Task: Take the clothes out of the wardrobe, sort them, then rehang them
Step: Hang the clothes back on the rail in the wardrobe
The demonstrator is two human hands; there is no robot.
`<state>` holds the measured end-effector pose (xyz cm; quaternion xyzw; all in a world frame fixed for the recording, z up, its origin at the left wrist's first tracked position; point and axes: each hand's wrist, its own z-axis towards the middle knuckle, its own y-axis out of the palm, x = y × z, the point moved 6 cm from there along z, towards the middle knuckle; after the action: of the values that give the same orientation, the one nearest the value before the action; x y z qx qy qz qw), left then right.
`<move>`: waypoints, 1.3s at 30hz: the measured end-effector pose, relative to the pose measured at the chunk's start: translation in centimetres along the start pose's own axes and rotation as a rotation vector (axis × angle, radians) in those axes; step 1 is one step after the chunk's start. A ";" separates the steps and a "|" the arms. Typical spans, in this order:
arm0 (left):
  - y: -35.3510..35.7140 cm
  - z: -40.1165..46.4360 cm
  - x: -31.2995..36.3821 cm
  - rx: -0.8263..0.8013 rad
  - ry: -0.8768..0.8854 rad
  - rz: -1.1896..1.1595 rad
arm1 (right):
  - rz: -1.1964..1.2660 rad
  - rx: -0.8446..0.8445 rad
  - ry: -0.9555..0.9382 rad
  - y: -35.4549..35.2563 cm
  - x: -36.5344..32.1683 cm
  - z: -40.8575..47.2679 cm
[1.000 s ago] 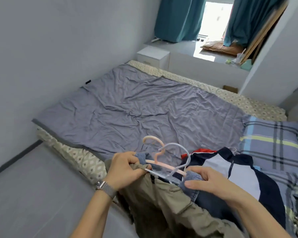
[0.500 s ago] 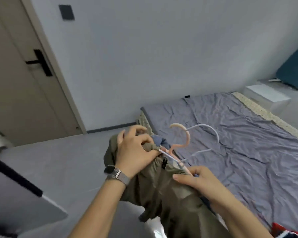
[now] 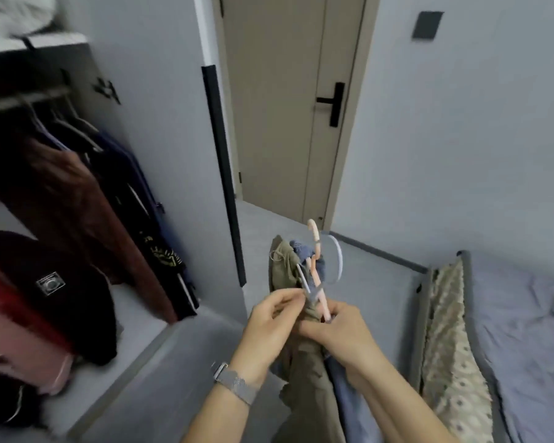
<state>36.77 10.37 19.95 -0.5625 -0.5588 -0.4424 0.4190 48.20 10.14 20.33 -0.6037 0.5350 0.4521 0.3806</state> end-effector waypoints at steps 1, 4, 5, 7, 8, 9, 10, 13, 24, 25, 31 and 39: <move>-1.2 0.2 0.5 0.029 -0.027 -0.034 | -0.051 -0.055 0.000 1.1 0.0 1.1; -4.3 0.7 1.0 0.081 -0.111 -0.032 | -0.140 -0.200 -0.008 4.4 0.1 3.5; -5.1 0.7 1.0 0.099 -0.133 -0.017 | -0.153 -0.237 -0.005 5.4 0.3 3.9; -6.6 0.4 0.8 0.154 -0.145 -0.048 | -0.161 -0.307 -0.003 7.4 0.3 4.6; -7.4 0.2 0.6 0.204 -0.132 -0.104 | -0.165 -0.339 -0.001 8.4 0.3 5.0; -8.4 0.0 0.4 0.270 -0.123 -0.172 | -0.175 -0.371 0.001 9.5 0.3 5.3; -9.4 -0.3 0.5 0.341 -0.106 -0.244 | -0.183 -0.402 0.002 10.7 0.2 5.7; -13.4 -0.9 0.8 0.525 -0.041 -0.361 | -0.190 -0.520 0.032 15.0 -0.2 6.7; -33.7 1.0 2.0 0.650 0.108 -0.699 | -0.295 -0.539 0.048 31.1 -4.3 15.3; -34.9 1.4 2.4 0.623 0.119 -0.741 | -0.348 -0.514 0.011 31.9 -4.9 16.5; -40.9 4.2 3.9 0.510 0.059 -0.615 | -0.429 -0.461 -0.151 37.3 -9.6 23.0; -45.3 11.0 5.6 0.522 0.051 -0.349 | -0.400 -0.421 -0.285 41.4 -18.1 33.6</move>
<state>-8.30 23.56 21.42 -0.3203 -0.7310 -0.3631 0.4809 2.22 41.56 28.43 -0.6931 0.2419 0.5492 0.3994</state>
